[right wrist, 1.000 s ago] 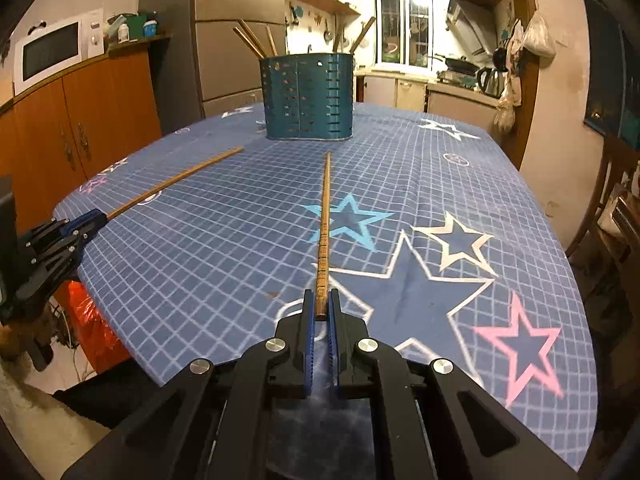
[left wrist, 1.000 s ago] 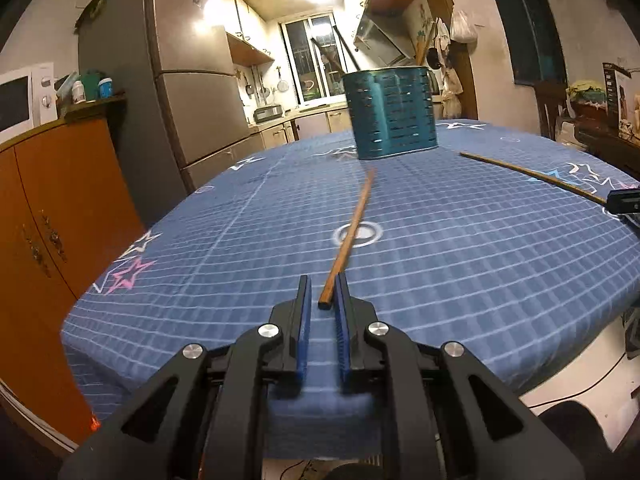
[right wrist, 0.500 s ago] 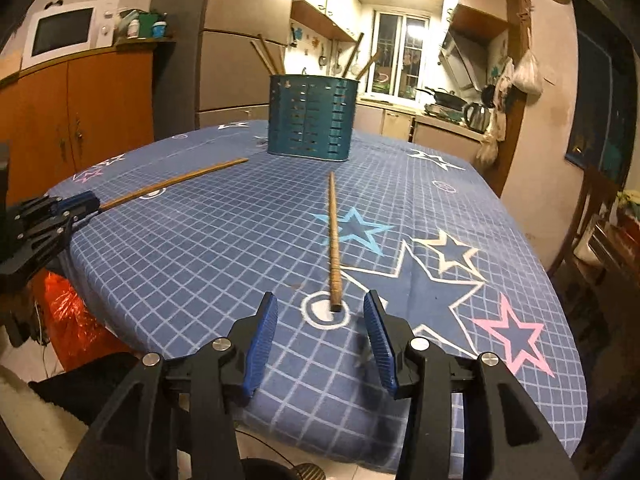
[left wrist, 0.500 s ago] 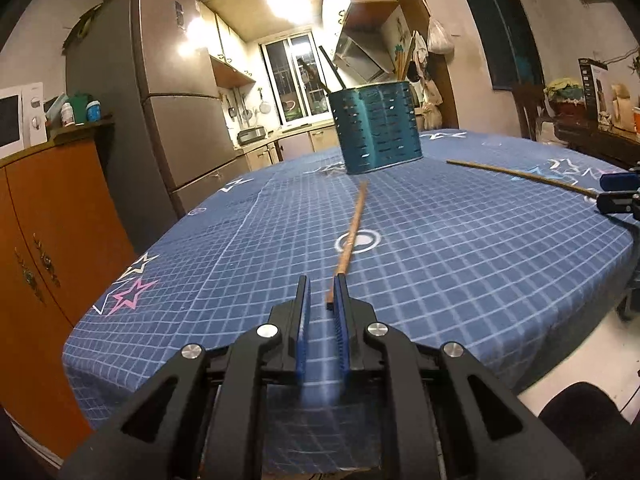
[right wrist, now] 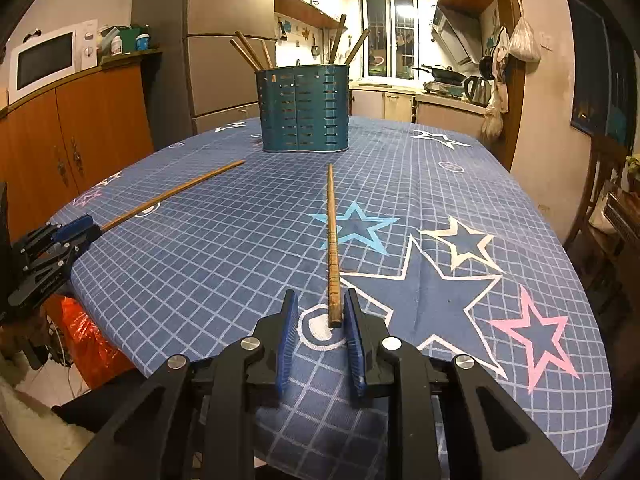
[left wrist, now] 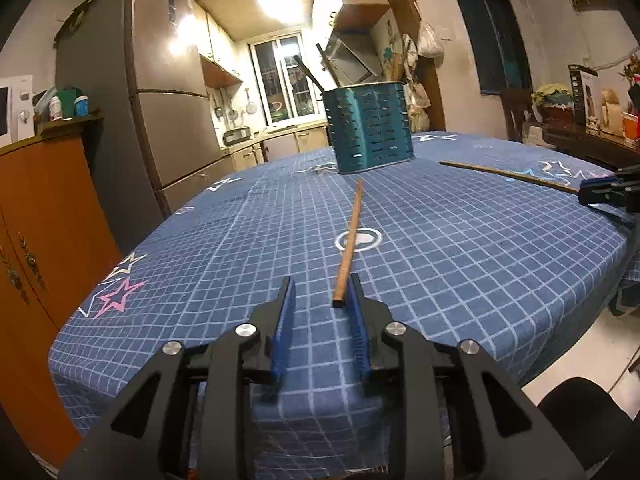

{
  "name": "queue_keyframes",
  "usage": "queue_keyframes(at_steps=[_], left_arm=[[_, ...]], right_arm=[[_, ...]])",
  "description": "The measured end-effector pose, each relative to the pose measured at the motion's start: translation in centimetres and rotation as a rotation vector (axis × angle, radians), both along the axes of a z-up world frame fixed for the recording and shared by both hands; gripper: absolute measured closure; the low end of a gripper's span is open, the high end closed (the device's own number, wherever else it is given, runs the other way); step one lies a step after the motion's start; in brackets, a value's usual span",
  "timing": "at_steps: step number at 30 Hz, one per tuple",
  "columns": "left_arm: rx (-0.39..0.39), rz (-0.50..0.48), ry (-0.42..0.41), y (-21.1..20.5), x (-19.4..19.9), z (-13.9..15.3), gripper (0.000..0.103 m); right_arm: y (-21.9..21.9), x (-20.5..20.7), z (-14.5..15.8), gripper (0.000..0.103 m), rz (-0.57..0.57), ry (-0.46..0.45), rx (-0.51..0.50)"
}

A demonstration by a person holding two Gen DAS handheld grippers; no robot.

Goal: Organize utensils

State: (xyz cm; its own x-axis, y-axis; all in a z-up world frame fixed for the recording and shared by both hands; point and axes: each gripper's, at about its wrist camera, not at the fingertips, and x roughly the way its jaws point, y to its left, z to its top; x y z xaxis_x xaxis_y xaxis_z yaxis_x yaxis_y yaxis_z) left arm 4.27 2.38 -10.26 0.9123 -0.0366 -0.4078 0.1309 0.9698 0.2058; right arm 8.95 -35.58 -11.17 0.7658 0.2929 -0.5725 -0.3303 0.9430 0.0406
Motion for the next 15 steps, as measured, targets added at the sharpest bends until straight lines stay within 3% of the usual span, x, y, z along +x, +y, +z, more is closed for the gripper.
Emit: queue_keyframes(at_steps=[8, 12, 15], left_arm=[[-0.016, -0.093, 0.003, 0.3, 0.4, -0.5, 0.081], [0.003, -0.140, -0.006, -0.2, 0.2, -0.8, 0.100], [-0.007, -0.147, -0.004, -0.4, 0.3, -0.7, 0.100]], right_arm=[[0.7, -0.2, -0.2, 0.093, -0.007, -0.005, -0.005], [1.1, -0.3, -0.3, 0.094, -0.016, -0.014, -0.013], [1.0, -0.3, -0.3, 0.094, -0.017, -0.014, -0.005]])
